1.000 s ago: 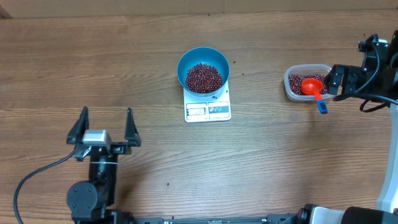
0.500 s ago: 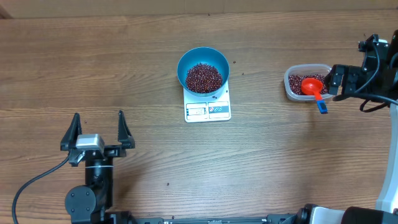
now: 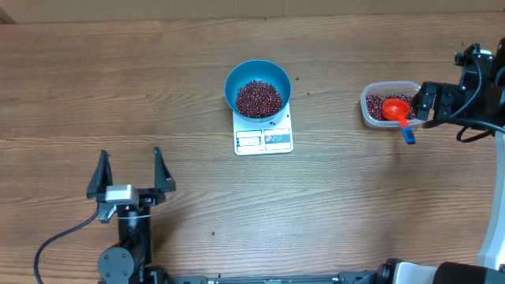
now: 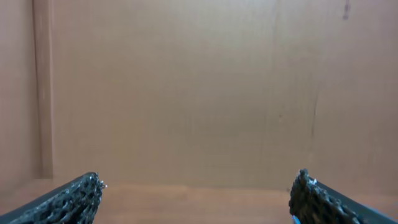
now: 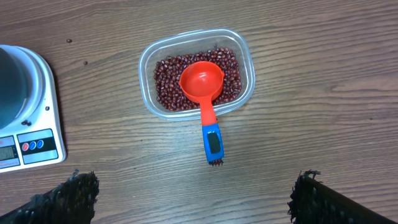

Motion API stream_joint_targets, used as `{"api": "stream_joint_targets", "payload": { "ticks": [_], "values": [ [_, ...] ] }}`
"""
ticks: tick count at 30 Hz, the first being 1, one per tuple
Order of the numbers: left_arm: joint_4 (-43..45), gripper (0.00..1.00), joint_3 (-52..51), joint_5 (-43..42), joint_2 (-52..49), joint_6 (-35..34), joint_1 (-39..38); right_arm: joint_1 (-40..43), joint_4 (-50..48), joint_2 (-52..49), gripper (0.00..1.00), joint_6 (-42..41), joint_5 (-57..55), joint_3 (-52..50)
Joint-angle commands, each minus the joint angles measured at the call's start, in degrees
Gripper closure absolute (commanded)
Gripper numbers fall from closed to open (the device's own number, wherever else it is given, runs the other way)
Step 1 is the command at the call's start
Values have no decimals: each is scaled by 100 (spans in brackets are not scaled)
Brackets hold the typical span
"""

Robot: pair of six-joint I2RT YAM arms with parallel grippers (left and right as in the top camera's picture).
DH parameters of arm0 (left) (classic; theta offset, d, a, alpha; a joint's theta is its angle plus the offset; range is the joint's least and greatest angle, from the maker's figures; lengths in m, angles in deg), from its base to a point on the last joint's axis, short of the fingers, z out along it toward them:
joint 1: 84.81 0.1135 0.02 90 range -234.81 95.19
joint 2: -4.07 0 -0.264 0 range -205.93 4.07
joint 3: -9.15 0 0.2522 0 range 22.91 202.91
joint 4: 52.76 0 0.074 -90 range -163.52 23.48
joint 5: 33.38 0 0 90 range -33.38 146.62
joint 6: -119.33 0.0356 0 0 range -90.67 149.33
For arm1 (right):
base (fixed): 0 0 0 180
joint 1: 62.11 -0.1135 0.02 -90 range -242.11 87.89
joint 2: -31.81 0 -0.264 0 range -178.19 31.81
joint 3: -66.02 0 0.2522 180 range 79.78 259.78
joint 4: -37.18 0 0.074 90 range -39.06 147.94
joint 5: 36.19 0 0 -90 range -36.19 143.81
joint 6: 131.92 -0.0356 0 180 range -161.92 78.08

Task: Scoop item into bowl and weigh 150g on scale

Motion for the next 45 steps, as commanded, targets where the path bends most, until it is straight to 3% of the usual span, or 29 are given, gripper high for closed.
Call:
{"api": "stream_joint_targets", "payload": {
  "ticks": [1, 5, 17, 45],
  "values": [
    [-221, 1, -52, 201, 365, -55, 50, 4, -26, 20, 0, 42, -11, 118],
    [-896, 1, -52, 363, 791, -57, 96, 4, -28, 20, 0, 42, -11, 118],
    [-2966, 0, -50, 356, 800, 33, 120, 4, -28, 20, 0, 42, -11, 118],
    [-2944, 1, -50, 376, 798, 291, 116, 4, -26, 20, 0, 42, -11, 118]
  ]
}}
